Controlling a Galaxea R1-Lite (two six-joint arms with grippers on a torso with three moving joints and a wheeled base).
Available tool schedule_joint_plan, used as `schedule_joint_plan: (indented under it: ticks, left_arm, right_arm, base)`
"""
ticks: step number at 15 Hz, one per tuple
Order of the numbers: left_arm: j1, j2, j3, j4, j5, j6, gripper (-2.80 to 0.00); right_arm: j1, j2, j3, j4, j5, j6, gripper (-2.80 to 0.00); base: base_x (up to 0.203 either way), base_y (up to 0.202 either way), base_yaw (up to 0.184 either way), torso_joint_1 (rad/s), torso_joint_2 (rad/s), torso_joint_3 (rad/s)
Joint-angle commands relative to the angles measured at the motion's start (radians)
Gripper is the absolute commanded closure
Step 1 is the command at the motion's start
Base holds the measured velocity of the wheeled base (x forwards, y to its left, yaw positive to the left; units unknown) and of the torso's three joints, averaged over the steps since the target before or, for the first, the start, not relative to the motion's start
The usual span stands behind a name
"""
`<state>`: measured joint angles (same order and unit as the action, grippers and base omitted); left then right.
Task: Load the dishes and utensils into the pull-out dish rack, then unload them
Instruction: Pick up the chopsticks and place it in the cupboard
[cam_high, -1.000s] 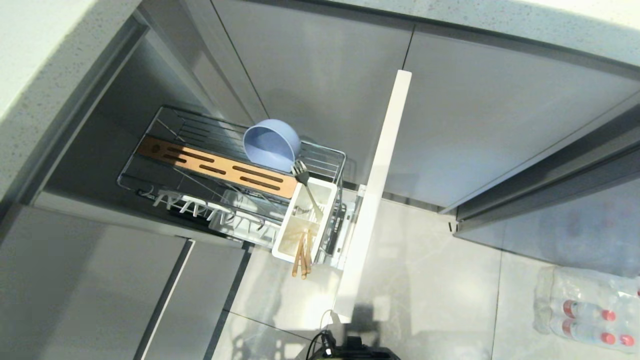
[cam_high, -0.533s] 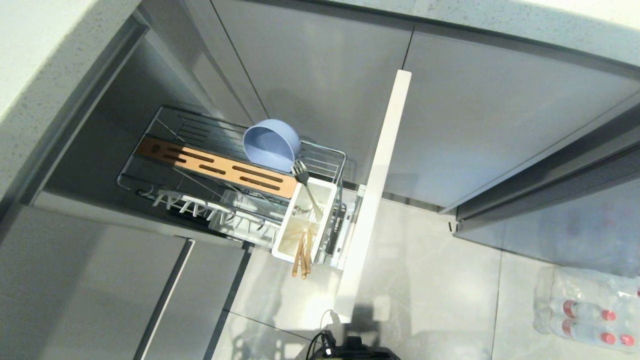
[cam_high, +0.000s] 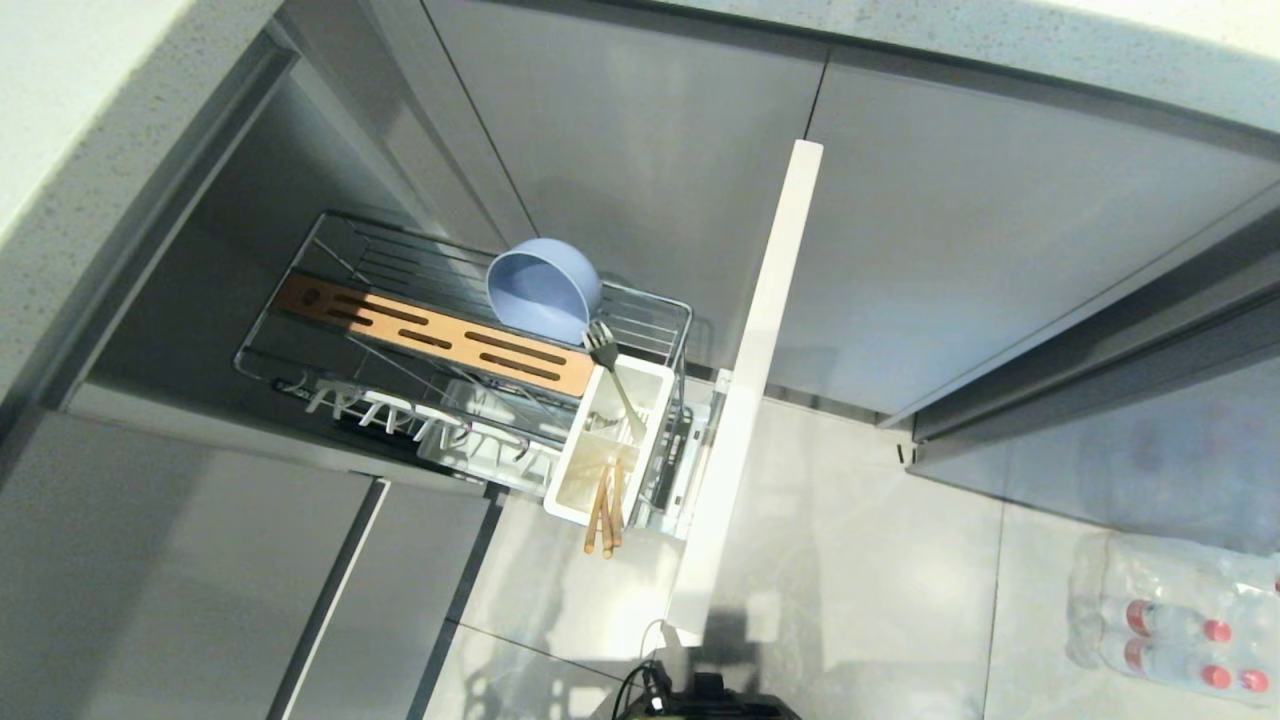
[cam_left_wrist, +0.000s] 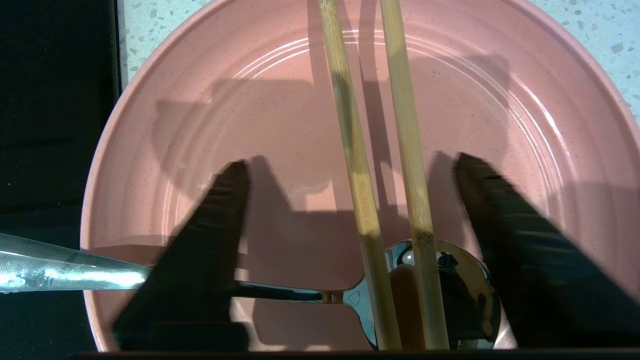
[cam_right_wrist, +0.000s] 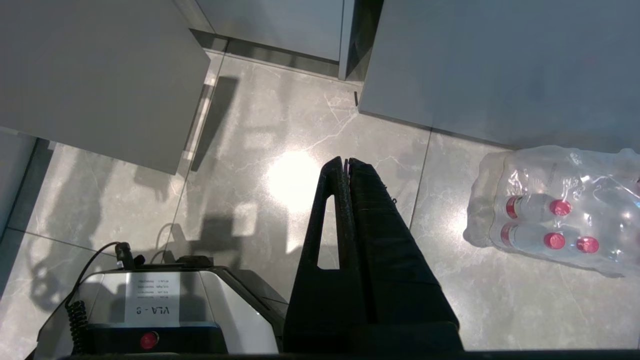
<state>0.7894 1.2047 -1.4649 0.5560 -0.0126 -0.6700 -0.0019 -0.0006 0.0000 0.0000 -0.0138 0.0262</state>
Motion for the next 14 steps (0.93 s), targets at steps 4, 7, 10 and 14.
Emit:
schedule_joint_plan:
  ticks: [4,7,10,14]
  left_arm:
    - [-0.001,-0.016,0.009,-0.001,0.0,-0.005,0.0]
    - [-0.001,-0.023,0.015,-0.002,-0.028,-0.005,0.0]
    - [-0.001,-0.033,0.01,-0.01,-0.033,-0.006,0.0]
    - [-0.016,-0.091,-0.032,-0.025,-0.038,-0.006,0.0]
  right_arm:
    - [0.0,0.001,0.0,0.0,0.0,0.0,0.0]
    - [0.0,0.001,0.0,0.0,0.0,0.0,0.0]
    - [0.0,0.001,0.0,0.0,0.0,0.0,0.0]
    - [-0.001,0.001,0.0,0.0,-0.001,0.0,0.0]
  base:
    - [0.0,0.0,0.0,0.0,0.0,0.0]
    - [0.0,0.0,0.0,0.0,0.0,0.0]
    - [0.0,0.0,0.0,0.0,0.0,0.0]
    - [0.0,0.0,0.0,0.0,0.0,0.0]
